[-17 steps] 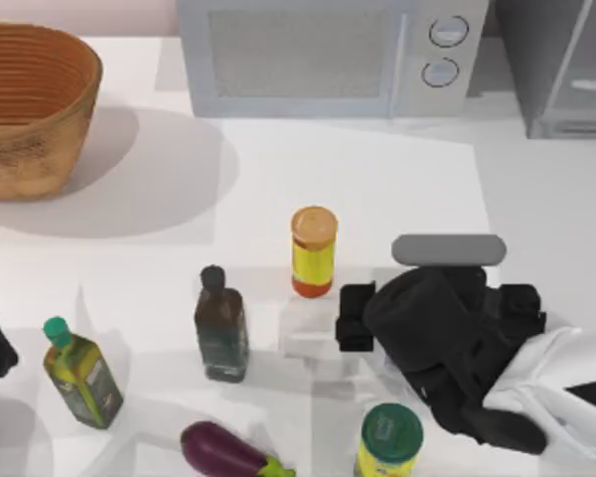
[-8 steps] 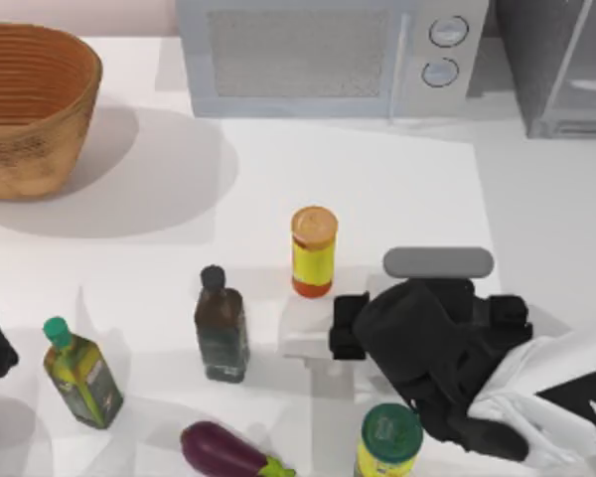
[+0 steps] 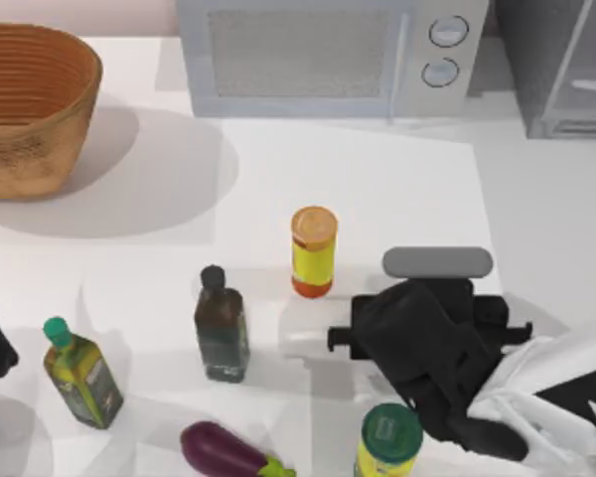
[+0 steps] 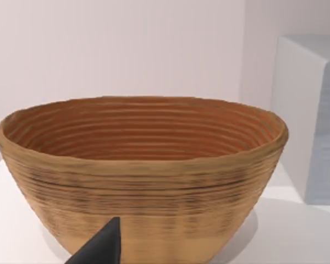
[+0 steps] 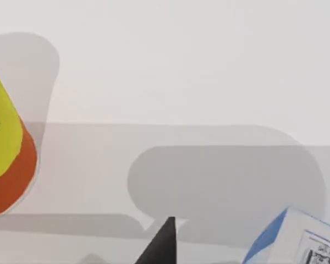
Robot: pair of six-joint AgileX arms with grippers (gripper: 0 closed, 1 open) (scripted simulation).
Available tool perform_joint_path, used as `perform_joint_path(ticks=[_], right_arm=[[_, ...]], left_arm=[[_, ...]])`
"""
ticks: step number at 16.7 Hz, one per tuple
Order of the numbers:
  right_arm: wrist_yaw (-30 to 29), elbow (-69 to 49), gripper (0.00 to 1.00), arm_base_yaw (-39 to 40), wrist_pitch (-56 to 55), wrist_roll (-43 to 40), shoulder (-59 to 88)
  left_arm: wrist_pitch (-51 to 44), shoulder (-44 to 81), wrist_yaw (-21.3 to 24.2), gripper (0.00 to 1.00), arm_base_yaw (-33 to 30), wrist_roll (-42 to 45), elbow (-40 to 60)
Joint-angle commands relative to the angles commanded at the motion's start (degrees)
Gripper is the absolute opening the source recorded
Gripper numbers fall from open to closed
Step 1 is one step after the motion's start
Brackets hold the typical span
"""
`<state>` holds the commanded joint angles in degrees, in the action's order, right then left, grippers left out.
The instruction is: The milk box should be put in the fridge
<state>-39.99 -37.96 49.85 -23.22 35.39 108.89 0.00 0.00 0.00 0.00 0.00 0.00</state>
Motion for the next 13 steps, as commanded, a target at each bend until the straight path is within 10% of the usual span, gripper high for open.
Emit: perform_joint_path(ticks=[6, 13], right_arm=[[0.0, 0.0, 0.02, 0.0, 0.0, 0.0, 0.0], [0.0, 0.0, 0.00, 0.0, 0.0, 0.0, 0.0]], left_arm=[[0.0, 0.0, 0.0, 1.00, 0.0, 0.0, 0.0], [0.0, 0.0, 0.0, 1.00, 0.0, 0.0, 0.0]])
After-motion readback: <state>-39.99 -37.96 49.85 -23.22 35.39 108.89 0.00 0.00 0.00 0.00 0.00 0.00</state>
